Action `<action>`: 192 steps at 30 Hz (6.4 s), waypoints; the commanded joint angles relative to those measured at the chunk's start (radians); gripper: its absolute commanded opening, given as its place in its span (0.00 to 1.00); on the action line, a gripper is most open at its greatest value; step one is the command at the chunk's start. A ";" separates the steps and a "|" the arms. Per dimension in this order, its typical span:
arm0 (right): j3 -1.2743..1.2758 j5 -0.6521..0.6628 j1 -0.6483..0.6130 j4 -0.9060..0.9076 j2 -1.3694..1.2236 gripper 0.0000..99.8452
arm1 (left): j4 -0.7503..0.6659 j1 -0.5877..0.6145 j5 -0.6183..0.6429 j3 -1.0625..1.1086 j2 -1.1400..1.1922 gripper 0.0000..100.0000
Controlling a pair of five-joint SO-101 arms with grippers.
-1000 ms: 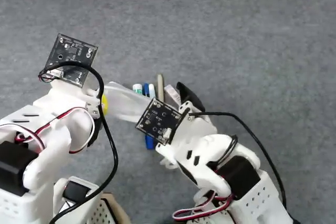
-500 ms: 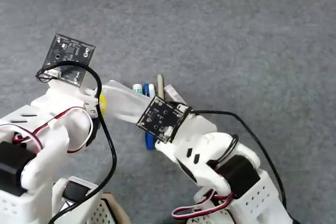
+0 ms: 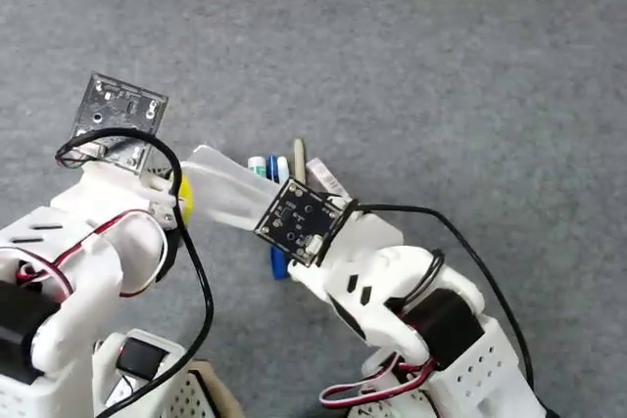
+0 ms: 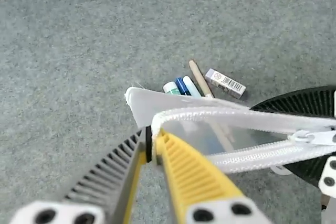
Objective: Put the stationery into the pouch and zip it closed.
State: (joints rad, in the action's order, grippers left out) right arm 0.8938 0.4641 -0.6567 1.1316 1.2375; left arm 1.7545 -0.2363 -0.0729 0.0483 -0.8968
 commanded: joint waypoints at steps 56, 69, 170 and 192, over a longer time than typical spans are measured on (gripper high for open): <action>-0.013 -0.002 0.003 -0.025 0.012 0.01 | -0.272 0.076 -0.086 0.437 -0.011 0.03; -0.073 -0.003 -0.018 -0.006 0.012 0.02 | -0.087 0.073 -0.083 0.232 -0.011 0.03; -0.800 -0.442 0.307 0.117 -1.201 0.32 | -0.195 0.670 -0.020 0.423 0.132 0.03; -1.247 -0.448 0.233 0.132 -1.788 0.25 | -0.196 0.670 -0.020 0.421 0.140 0.03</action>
State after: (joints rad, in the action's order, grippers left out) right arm -0.2770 0.0269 -0.4097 1.2574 -0.5347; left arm 1.5781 0.4081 -0.0959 0.4687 -0.8017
